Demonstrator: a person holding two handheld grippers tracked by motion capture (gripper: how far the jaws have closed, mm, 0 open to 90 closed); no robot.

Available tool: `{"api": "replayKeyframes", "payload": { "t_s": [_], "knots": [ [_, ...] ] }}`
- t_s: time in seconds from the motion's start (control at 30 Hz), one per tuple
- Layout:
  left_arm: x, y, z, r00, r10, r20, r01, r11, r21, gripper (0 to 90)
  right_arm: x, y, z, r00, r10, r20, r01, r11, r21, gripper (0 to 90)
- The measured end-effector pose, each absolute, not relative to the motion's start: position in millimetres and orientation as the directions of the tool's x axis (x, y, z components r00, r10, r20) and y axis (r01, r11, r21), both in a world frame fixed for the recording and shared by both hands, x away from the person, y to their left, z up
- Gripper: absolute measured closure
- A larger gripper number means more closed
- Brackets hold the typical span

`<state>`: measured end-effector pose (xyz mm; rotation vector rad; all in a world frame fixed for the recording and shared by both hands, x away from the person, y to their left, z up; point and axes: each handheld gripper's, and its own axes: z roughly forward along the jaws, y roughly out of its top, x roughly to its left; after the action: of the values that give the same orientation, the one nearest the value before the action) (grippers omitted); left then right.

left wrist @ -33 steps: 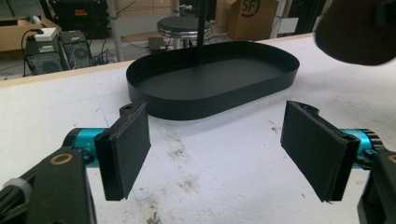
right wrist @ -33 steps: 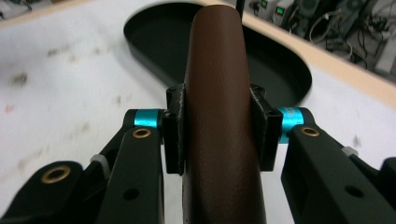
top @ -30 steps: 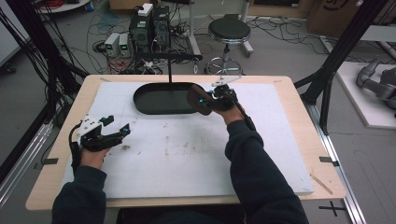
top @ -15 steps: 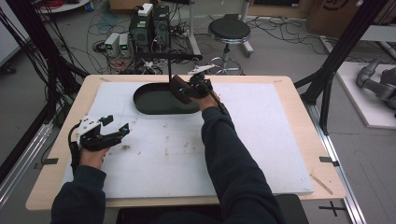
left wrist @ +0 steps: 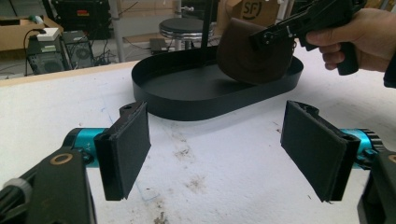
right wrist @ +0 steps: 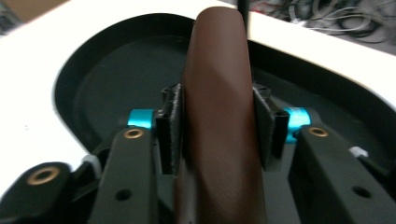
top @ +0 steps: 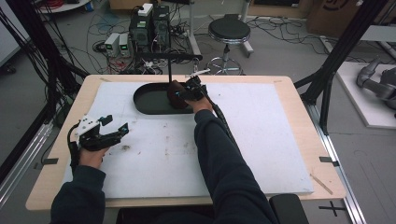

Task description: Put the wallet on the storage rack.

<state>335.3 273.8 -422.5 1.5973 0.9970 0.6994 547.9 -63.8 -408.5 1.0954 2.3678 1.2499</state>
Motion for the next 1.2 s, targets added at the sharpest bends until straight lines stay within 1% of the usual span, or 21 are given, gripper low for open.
{"api": "replayKeyframes", "payload": {
  "t_s": [0.07, 0.1, 0.17, 0.23, 0.33, 0.43, 0.5, 0.57, 0.7, 0.77, 0.83, 0.9, 0.93, 1.0, 1.03, 1.1, 1.13, 1.2],
  "knots": [
    [335.2, 273.4, -422.5, 0.478, 0.877, -0.056, 0.247, -0.073, 0.966, 23.9, 547.4, -67.8, -404.2, -0.665, 0.744, 0.065, 0.49, 0.369, 0.79, 46.0],
    [335.2, 273.0, -422.6, 0.478, 0.876, -0.058, 0.247, -0.071, 0.966, 23.9, 546.6, -71.4, -400.6, -0.649, 0.759, 0.045, 0.487, 0.37, 0.791, 43.2],
    [335.2, 272.7, -422.6, 0.477, 0.877, -0.058, 0.247, -0.071, 0.967, 23.9, 544.9, -76.9, -394.3, -0.641, 0.767, 0.025, 0.476, 0.372, 0.797, 42.8],
    [335.3, 272.6, -422.6, 0.477, 0.877, -0.057, 0.247, -0.071, 0.966, 23.9, 542.5, -83.5, -386.1, -0.64, 0.769, 0.011, 0.465, 0.375, 0.802, 39.7],
    [334.6, 272.4, -422.1, 0.478, 0.876, -0.056, 0.248, -0.073, 0.966, 23.9, 537.7, -94.1, -373.1, -0.654, 0.756, 0.002, 0.446, 0.383, 0.809, 38.1],
    [334.8, 272.0, -422.1, 0.48, 0.875, -0.058, 0.248, -0.072, 0.966, 23.9, 525.2, -108.7, -360.9, -0.668, 0.744, -0.018, 0.397, 0.377, 0.837, 37.3],
    [335.0, 271.7, -422.4, 0.482, 0.874, -0.061, 0.249, -0.069, 0.966, 23.9, 515.8, -121.3, -355.6, -0.677, 0.735, -0.03, 0.379, 0.383, 0.842, 33.4],
    [335.1, 271.4, -422.4, 0.483, 0.873, -0.069, 0.249, -0.062, 0.966, 23.9, 508.3, -135.4, -351.1, -0.7, 0.715, -0.009, 0.394, 0.397, 0.829, 28.0],
    [335.6, 271.0, -422.1, 0.489, 0.868, -0.084, 0.247, -0.046, 0.968, 23.9, 488.3, -167.6, -345.4, -0.711, 0.703, -0.022, 0.374, 0.404, 0.835, 27.2],
    [335.6, 270.0, -421.7, 0.49, 0.868, -0.086, 0.246, -0.042, 0.968, 23.9, 479.5, -182.7, -343.3, -0.698, 0.715, -0.018, 0.397, 0.408, 0.822, 22.9],
    [335.9, 269.2, -421.4, 0.486, 0.869, -0.09, 0.246, -0.037, 0.969, 23.1, 466.9, -198.3, -343.0, -0.703, 0.711, -0.029, 0.363, 0.393, 0.845, 22.8],
    [336.4, 268.1, -421.4, 0.485, 0.869, -0.098, 0.248, -0.03, 0.968, 21.6, 456.9, -210.5, -340.7, -0.698, 0.715, -0.035, 0.382, 0.413, 0.827, 19.6],
    [336.8, 267.9, -421.3, 0.489, 0.867, -0.097, 0.247, -0.031, 0.969, 21.4, 451.2, -215.8, -339.9, -0.69, 0.723, -0.047, 0.38, 0.416, 0.826, 19.5],
    [336.9, 267.0, -420.9, 0.49, 0.866, -0.095, 0.251, -0.036, 0.967, 20.8, 437.1, -228.3, -340.5, -0.691, 0.719, -0.077, 0.327, 0.406, 0.853, 19.5],
    [336.8, 266.5, -420.5, 0.491, 0.866, -0.097, 0.252, -0.035, 0.967, 20.6, 431.4, -233.2, -340.7, -0.682, 0.727, -0.078, 0.34, 0.409, 0.847, 19.5],
    [336.8, 265.3, -420.1, 0.495, 0.864, -0.093, 0.248, -0.038, 0.968, 20.6, 418.8, -244.2, -344.9, -0.674, 0.734, -0.081, 0.326, 0.394, 0.859, 19.5],
    [336.8, 264.9, -419.9, 0.497, 0.863, -0.088, 0.247, -0.044, 0.968, 20.6, 413.5, -248.8, -347.1, -0.664, 0.743, -0.077, 0.34, 0.392, 0.855, 19.5],
    [337.1, 263.4, -419.7, 0.497, 0.863, -0.089, 0.247, -0.043, 0.968, 20.6, 401.7, -259.3, -353.6, -0.655, 0.751, -0.08, 0.331, 0.38, 0.864, 19.5]
  ]
}}
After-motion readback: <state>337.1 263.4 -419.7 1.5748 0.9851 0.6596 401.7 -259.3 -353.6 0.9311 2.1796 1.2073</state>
